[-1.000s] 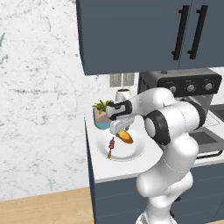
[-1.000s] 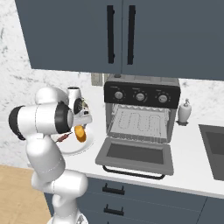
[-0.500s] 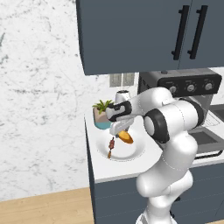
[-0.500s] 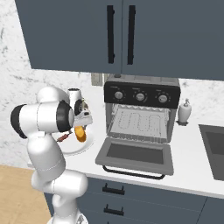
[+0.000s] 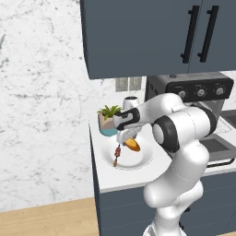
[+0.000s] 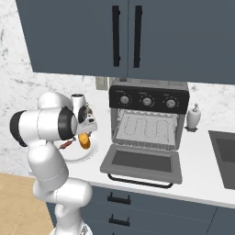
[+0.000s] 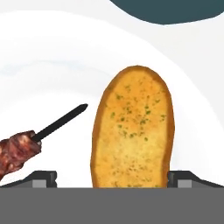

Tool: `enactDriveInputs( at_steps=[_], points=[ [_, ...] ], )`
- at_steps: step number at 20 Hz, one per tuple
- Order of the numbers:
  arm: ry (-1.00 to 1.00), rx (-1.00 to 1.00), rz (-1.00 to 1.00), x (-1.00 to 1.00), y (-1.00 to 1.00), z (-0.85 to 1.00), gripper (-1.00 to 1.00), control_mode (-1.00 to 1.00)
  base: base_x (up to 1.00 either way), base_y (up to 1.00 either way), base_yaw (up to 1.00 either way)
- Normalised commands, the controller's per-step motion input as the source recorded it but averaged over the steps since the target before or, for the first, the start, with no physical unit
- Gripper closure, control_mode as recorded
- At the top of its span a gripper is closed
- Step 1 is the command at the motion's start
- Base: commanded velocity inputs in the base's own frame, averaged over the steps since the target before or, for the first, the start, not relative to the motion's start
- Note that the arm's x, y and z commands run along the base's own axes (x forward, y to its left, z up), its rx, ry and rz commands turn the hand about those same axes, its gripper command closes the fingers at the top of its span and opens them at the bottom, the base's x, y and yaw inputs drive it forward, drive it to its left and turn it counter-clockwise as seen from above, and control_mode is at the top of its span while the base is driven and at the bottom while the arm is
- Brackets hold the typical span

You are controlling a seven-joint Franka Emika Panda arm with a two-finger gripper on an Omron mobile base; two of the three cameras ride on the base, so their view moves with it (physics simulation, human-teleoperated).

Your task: Pick up the kebab skewer and baguette bread, and place them inside the toaster oven. Close the toaster oven door and start by setting the timer.

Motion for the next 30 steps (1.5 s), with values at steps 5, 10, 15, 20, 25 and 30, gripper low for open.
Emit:
enactDriveInputs(
  at_steps=[5,10,15,20,25,30],
  points=[
    [0.0,0.0,0.0,0.0,-0.05,-0.13,-1.0,-1.0,0.0,0.0,0.0],
    [0.0,0.0,0.0,0.0,-0.13,-0.11,-1.0,-1.0,0.0,0.0,0.0],
    [0.0,0.0,0.0,0.0,-0.08,-0.08,-1.0,-1.0,0.0,0.0,0.0],
    [0.0,0.0,0.0,0.0,0.0,-0.08,-1.0,-1.0,0.0,0.0,0.0],
    [0.0,0.0,0.0,0.0,0.0,-0.15,-1.0,-1.0,0.0,0.0,0.0],
    [-0.01,0.0,0.0,0.0,0.01,-0.01,-1.0,-1.0,0.0,0.0,0.0]
  ],
)
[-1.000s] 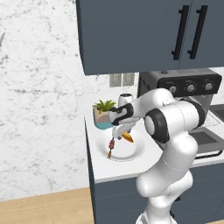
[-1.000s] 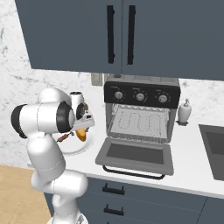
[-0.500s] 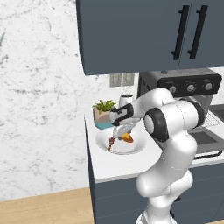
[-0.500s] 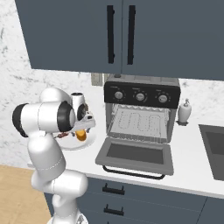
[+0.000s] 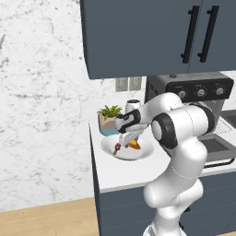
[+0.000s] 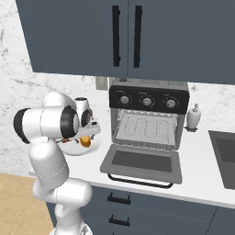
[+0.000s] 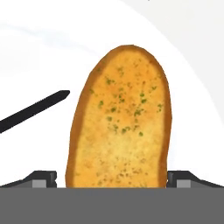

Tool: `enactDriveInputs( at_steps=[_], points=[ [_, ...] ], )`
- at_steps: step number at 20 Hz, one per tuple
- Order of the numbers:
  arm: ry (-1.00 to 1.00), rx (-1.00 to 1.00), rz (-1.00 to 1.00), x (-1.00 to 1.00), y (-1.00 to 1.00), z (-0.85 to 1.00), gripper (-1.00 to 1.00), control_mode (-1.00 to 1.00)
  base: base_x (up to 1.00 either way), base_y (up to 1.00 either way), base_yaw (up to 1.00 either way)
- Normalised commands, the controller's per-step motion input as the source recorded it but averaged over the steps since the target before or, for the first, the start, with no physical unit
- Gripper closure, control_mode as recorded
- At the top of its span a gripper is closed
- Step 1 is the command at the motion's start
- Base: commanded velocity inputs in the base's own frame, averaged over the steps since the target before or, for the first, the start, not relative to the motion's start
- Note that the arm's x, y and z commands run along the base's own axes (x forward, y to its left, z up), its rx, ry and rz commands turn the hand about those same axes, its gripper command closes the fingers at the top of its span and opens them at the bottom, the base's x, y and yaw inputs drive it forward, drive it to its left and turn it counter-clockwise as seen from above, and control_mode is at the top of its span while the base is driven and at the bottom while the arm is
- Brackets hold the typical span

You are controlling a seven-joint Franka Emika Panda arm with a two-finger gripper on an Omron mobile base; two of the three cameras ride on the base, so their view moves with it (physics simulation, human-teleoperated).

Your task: Pick up the kebab skewer and baguette bread, and place them inside the toaster oven. Close the toaster oven door and start by setting the timer.

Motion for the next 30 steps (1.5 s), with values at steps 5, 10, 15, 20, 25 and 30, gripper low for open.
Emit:
enactDriveInputs(
  at_steps=[5,10,15,20,25,30],
  points=[
    [0.0,0.0,0.0,0.0,0.0,0.0,-1.0,-1.0,0.0,0.0,0.0],
    [0.0,0.0,0.0,0.0,0.0,0.0,1.0,-1.0,0.0,0.0,0.0],
    [0.0,0.0,0.0,0.0,0.0,0.0,1.0,-1.0,0.0,0.0,0.0],
    [0.0,0.0,0.0,0.0,0.0,0.0,1.0,-1.0,0.0,0.0,0.0],
    [0.0,0.0,0.0,0.0,0.0,-0.02,1.0,-1.0,0.0,0.0,0.0],
    [0.0,0.0,0.0,-0.03,0.0,0.0,1.0,-1.0,0.0,0.0,0.0]
  ],
)
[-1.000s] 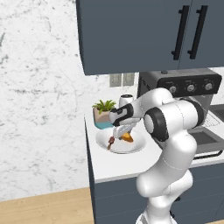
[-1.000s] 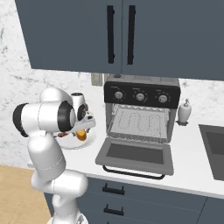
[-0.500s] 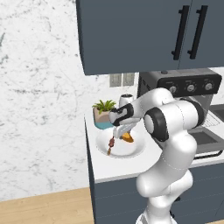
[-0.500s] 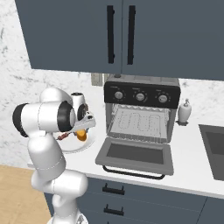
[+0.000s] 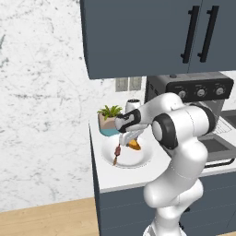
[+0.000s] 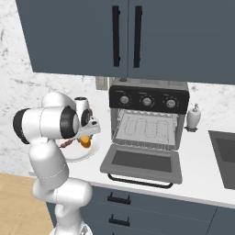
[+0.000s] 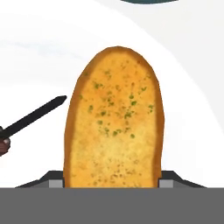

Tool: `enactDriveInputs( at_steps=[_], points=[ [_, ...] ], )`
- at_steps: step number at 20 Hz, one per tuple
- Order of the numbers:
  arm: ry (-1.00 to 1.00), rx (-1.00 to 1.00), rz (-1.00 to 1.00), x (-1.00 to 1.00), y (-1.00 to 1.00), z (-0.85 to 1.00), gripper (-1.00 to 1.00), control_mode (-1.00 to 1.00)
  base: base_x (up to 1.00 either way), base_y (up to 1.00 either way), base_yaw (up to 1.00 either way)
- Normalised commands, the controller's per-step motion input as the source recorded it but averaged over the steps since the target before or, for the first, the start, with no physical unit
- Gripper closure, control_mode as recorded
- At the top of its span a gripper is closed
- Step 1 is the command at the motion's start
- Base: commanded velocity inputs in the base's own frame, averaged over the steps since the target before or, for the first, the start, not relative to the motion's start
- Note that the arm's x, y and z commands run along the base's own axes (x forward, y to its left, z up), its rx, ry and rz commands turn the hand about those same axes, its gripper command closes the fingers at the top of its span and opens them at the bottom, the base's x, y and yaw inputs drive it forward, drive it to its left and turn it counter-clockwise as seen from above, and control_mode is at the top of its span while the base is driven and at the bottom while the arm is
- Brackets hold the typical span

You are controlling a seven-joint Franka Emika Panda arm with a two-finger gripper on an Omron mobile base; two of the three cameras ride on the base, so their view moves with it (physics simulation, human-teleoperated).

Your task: Pick up the kebab skewer and baguette bread, and place them inside the toaster oven. Close the toaster oven door and start by setting the timer.

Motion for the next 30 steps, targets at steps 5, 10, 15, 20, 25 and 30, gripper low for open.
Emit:
enactDriveInputs(
  at_steps=[5,10,15,20,25,30],
  points=[
    [0.0,0.01,0.0,-0.1,0.02,0.59,1.0,-1.0,0.0,0.0,0.0],
    [0.0,0.01,0.0,-0.59,-0.1,0.86,1.0,-1.0,0.0,0.0,0.0],
    [-0.01,0.0,0.0,-0.91,-0.4,0.16,1.0,-1.0,0.0,0.0,0.0],
    [-0.11,0.0,-0.02,-1.0,-0.37,0.15,1.0,-1.0,0.0,0.0,0.0],
    [-0.15,0.06,-0.1,-0.95,-0.15,0.77,1.0,-1.0,0.0,0.0,0.0],
    [-0.05,0.1,-0.18,-0.69,-0.25,0.98,1.0,-1.0,0.0,0.0,0.0]
  ],
)
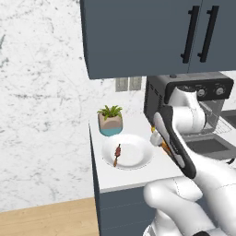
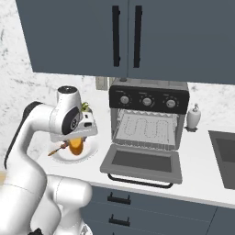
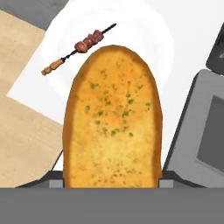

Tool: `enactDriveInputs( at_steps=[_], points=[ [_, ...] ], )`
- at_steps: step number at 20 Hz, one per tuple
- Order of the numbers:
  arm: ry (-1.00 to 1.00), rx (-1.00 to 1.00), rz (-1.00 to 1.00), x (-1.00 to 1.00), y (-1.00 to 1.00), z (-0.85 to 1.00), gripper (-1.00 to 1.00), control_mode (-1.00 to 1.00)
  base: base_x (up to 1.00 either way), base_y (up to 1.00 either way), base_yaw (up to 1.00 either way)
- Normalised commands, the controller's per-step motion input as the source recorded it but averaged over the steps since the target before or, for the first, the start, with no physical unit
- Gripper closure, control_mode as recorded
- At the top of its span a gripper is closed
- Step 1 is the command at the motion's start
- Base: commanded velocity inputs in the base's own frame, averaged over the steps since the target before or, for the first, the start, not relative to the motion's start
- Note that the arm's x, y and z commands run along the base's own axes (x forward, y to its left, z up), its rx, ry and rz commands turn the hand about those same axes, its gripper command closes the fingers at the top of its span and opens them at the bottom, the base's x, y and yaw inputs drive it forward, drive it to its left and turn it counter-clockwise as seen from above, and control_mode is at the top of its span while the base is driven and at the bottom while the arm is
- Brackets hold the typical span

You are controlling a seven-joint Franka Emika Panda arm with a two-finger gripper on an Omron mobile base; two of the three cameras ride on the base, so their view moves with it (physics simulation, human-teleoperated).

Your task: Pick up the kebab skewer and baguette bread, and place them inside the toaster oven. Close the toaster oven door and start by setting the timer.

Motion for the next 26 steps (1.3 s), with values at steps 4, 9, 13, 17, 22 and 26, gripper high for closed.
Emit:
enactDriveInputs(
  at_steps=[4,9,13,17,22,26],
  points=[
    [-0.04,0.11,-0.37,-0.25,-0.34,0.88,1.0,-1.0,0.0,0.0,0.0],
    [-0.03,0.11,-0.48,-0.01,-0.48,0.56,1.0,-1.0,0.0,0.0,0.0],
    [-0.07,0.14,-0.57,-0.12,-0.6,0.47,1.0,-1.0,0.0,0.0,0.0],
    [-0.06,0.15,-0.63,-0.01,-0.62,0.37,1.0,-1.0,0.0,0.0,0.0],
    [-0.02,0.19,-0.69,0.0,-0.69,0.09,1.0,-1.0,0.0,0.0,0.0],
    [-0.04,0.22,-0.72,0.02,-0.57,0.0,1.0,-1.0,0.0,0.0,0.0]
  ],
)
